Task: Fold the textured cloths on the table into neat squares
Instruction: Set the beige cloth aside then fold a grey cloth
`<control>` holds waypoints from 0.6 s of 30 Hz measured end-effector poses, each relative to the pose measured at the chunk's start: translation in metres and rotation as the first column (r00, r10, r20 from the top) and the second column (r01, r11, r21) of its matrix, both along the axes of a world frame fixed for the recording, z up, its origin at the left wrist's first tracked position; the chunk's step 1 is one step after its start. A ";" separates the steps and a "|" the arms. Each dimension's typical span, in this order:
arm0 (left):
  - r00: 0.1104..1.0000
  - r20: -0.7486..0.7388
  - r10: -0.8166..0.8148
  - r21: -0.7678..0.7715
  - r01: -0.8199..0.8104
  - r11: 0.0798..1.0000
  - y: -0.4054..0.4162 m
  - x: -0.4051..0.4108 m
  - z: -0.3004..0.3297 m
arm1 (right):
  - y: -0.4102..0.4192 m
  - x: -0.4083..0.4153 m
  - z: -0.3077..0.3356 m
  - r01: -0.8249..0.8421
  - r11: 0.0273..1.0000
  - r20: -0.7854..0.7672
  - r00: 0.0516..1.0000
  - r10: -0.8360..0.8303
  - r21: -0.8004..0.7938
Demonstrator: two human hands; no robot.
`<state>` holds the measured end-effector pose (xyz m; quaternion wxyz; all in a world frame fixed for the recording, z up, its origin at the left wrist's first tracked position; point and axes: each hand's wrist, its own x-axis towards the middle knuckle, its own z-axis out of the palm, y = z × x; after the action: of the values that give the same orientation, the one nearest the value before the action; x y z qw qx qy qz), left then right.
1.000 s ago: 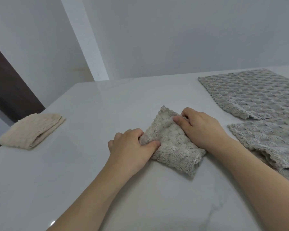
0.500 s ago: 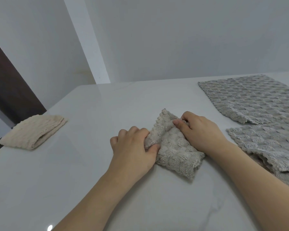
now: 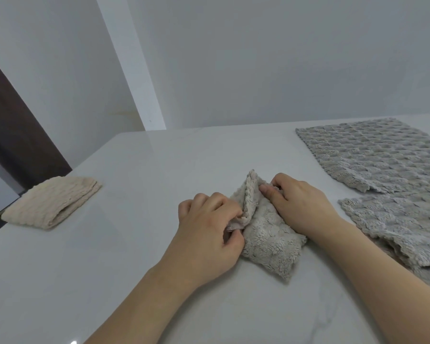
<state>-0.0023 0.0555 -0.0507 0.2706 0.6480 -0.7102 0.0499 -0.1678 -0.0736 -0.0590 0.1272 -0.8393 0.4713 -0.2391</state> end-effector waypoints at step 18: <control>0.996 -0.016 -0.089 -0.130 0.086 0.988 -0.002 0.006 0.005 | -0.001 0.000 0.001 0.009 1.000 0.004 1.000 -0.009 0.011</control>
<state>0.0033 0.0531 -0.0461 0.3217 0.5978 -0.7302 0.0769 -0.1676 -0.0743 -0.0576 0.1315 -0.8361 0.4762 -0.2387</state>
